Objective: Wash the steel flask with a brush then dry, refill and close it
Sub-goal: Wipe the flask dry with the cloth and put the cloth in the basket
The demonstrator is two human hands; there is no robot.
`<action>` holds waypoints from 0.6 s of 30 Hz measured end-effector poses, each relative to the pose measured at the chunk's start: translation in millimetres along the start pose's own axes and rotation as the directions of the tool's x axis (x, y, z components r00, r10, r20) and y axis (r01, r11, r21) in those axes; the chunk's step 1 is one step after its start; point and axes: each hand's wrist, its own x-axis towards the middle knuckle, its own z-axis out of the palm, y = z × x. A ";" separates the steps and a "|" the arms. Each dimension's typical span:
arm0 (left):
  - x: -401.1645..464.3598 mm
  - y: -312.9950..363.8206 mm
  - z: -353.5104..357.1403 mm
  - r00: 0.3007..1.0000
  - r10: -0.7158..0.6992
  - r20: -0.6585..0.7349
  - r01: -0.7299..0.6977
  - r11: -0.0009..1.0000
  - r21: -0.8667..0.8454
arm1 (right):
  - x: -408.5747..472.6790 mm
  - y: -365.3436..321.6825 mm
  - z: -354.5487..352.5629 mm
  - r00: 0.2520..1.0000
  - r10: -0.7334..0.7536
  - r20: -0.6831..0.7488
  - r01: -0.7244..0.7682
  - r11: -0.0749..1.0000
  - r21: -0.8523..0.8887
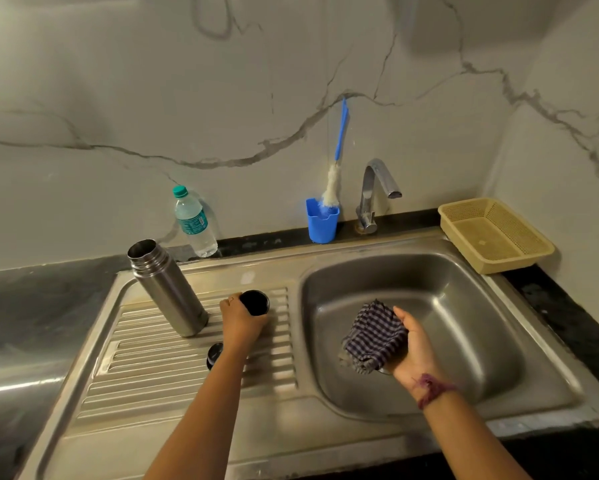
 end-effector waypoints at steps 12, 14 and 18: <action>11.0 5.4 -6.9 0.989 -0.142 0.035 0.141 0.990 0.031 | -7.8 16.4 12.0 1.000 0.001 -0.024 0.001 0.999 0.052; 9.0 6.7 -6.1 0.991 -0.126 0.031 0.124 0.990 0.064 | -9.2 16.5 13.9 1.000 -0.002 -0.019 0.003 0.998 0.066; -12.1 12.7 5.4 0.977 0.209 -0.035 -0.207 0.977 0.053 | -12.7 14.7 19.2 0.999 -0.030 0.026 0.028 0.996 0.089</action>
